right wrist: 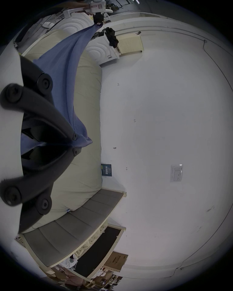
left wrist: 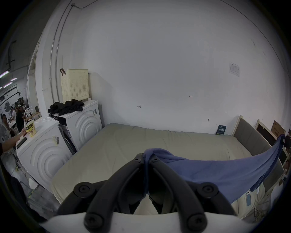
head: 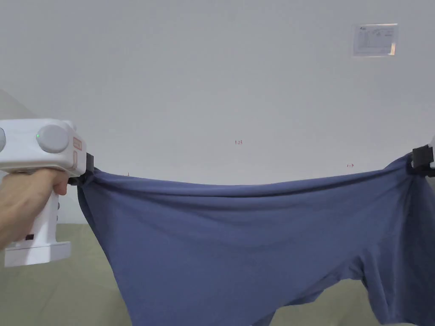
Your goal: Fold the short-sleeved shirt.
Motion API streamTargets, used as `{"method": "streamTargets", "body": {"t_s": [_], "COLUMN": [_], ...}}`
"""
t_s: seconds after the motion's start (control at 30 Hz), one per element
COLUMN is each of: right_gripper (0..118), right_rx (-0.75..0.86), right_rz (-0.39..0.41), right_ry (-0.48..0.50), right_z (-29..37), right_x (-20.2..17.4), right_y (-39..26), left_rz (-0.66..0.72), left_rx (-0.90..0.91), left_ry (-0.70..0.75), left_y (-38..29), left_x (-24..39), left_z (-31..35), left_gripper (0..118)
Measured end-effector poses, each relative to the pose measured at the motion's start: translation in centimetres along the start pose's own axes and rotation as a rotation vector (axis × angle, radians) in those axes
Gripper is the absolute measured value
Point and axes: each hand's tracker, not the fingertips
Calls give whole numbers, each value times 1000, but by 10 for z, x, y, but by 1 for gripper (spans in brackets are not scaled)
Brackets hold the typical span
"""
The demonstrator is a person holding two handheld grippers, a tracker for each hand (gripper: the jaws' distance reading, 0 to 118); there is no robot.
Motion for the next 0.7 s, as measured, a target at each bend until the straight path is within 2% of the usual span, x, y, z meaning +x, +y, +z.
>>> {"method": "streamTargets", "body": {"t_s": [0.2,0.4,0.7], "right_gripper": [3,3,3], "right_rx": [1,20,10], "right_rz": [-12,70,56], "right_ry": [9,-22,-38], "right_z": [-52,-114,-206], "right_x": [-5,-24,-40], "right_y": [11,29,31], "left_rz": [38,65,52], "left_rx": [-1,-22,-15], "left_ry": [14,44,108], "left_y": [6,17,18], "left_x": [3,8,30], "left_z": [-52,-117,-199], "left_gripper": [0,0,0]}}
